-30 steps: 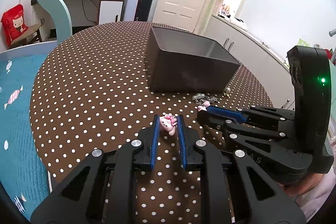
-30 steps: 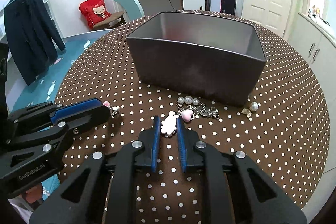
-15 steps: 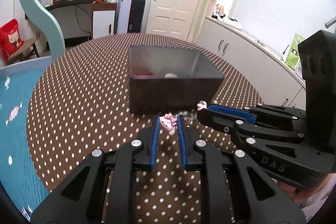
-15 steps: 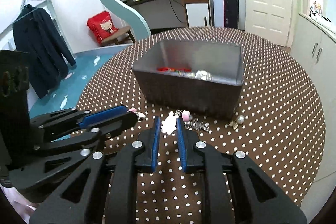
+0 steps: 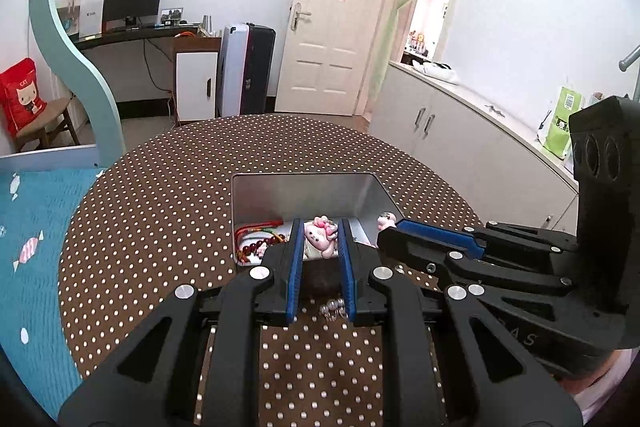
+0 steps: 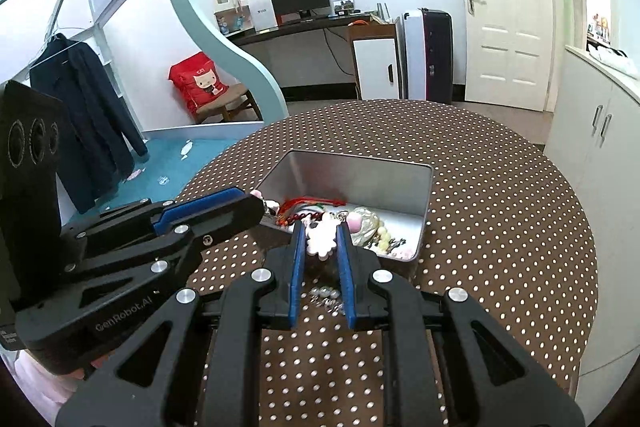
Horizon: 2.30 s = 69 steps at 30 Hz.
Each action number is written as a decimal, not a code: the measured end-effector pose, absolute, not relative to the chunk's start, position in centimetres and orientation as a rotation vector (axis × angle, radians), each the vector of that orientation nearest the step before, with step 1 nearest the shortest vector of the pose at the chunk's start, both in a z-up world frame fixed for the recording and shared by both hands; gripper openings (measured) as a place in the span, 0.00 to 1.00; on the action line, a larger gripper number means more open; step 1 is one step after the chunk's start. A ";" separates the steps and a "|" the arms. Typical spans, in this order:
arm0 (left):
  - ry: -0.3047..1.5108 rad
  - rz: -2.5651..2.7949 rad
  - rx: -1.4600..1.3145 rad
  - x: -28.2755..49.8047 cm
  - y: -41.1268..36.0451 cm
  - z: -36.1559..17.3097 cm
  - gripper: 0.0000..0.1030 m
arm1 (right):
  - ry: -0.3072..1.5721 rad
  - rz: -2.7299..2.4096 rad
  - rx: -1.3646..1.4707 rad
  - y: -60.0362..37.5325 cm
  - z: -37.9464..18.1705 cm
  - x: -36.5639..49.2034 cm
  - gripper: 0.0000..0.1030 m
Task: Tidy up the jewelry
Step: 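Carry both held charms over the grey box, then open both grippers to drop the charms into the box, then move both open grippers back to the silver chain and pearl earring, then grasp the silver bead chain with the left gripper while the right gripper grasps the pearl earring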
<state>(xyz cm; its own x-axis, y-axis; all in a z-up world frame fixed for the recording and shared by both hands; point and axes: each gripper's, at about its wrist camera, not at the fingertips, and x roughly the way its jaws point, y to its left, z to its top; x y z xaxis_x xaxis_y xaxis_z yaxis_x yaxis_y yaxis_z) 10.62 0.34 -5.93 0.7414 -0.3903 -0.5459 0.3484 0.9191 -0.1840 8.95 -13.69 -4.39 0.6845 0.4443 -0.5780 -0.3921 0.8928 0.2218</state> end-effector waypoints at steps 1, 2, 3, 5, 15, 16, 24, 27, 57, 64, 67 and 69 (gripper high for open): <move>0.622 -0.404 -0.071 11.0 0.2 -6.1 0.16 | 0.676 0.471 0.084 -13.8 -4.5 9.4 0.15; 0.630 -0.405 -0.071 11.2 0.1 -6.3 0.16 | 0.680 0.468 0.084 -13.9 -4.7 9.5 0.15; 0.638 -0.405 -0.071 11.6 -0.1 -6.4 0.16 | 0.688 0.464 0.086 -14.0 -4.8 9.8 0.15; 0.657 -0.408 -0.068 12.2 -0.4 -6.9 0.16 | 0.706 0.470 0.093 -14.1 -5.2 10.3 0.15; 0.688 -0.383 -0.063 13.9 -0.6 -7.7 0.16 | 0.708 0.475 0.070 -14.5 -5.5 11.0 0.28; 0.690 -0.380 -0.063 13.8 -0.6 -7.8 0.17 | 0.711 0.470 0.071 -14.6 -5.6 11.0 0.33; 0.699 -0.387 -0.053 13.5 -1.2 -8.1 0.17 | 0.727 0.465 0.082 -15.3 -5.7 11.1 0.35; 0.701 -0.390 -0.056 13.4 -1.2 -8.1 0.17 | 0.730 0.464 0.086 -15.5 -5.6 11.0 0.35; 0.767 -0.387 -0.016 9.3 -2.1 -10.9 0.48 | 0.834 0.368 0.012 -18.0 -10.2 9.5 0.51; 0.830 -0.406 -0.009 10.3 -2.7 -12.8 0.47 | 0.851 0.363 0.002 -17.7 -11.1 10.7 0.34; 0.843 -0.422 -0.015 10.6 -3.0 -13.5 0.46 | 0.845 0.382 -0.012 -17.4 -11.2 10.9 0.22; 0.854 -0.426 -0.014 11.1 -3.4 -13.9 0.39 | 0.832 0.377 -0.061 -16.9 -11.3 10.7 0.16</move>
<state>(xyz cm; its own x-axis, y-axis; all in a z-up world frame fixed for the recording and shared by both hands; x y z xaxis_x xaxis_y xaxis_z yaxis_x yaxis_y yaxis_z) 11.05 -3.41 -13.94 0.5779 -0.3693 -0.7278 0.3586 0.9160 -0.1801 10.75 -16.89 -11.27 0.6108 0.3029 -0.7315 -0.3502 0.9320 0.0935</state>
